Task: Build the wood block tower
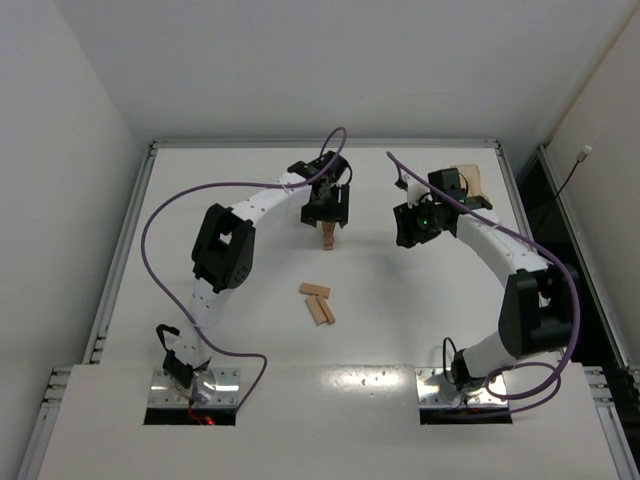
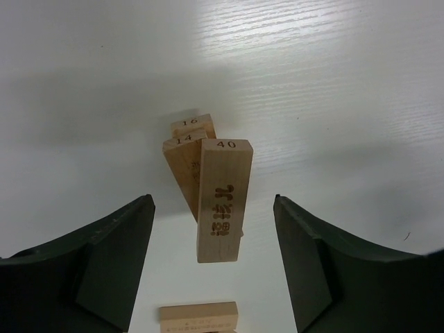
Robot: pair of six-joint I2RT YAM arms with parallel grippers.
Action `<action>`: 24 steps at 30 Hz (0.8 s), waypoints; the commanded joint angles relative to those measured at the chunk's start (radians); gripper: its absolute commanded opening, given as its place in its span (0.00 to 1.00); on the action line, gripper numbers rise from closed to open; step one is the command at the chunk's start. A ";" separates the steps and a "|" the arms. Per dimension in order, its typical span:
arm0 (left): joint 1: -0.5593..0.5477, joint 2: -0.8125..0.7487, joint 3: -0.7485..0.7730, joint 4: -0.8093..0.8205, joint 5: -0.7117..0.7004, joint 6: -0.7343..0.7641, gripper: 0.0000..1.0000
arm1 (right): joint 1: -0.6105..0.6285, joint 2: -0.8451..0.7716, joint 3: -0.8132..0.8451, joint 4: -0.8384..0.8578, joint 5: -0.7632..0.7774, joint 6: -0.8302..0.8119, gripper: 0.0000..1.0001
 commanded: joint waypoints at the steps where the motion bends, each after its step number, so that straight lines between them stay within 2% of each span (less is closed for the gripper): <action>1: 0.001 0.003 0.017 0.012 -0.025 -0.003 0.67 | 0.006 0.003 0.042 0.017 -0.027 0.012 0.43; 11: 0.010 0.052 0.017 0.012 -0.025 0.007 0.65 | 0.006 0.003 0.042 0.017 -0.027 0.012 0.43; 24: 0.010 0.072 0.035 0.012 -0.005 0.016 0.49 | 0.006 0.003 0.042 0.017 -0.027 0.012 0.43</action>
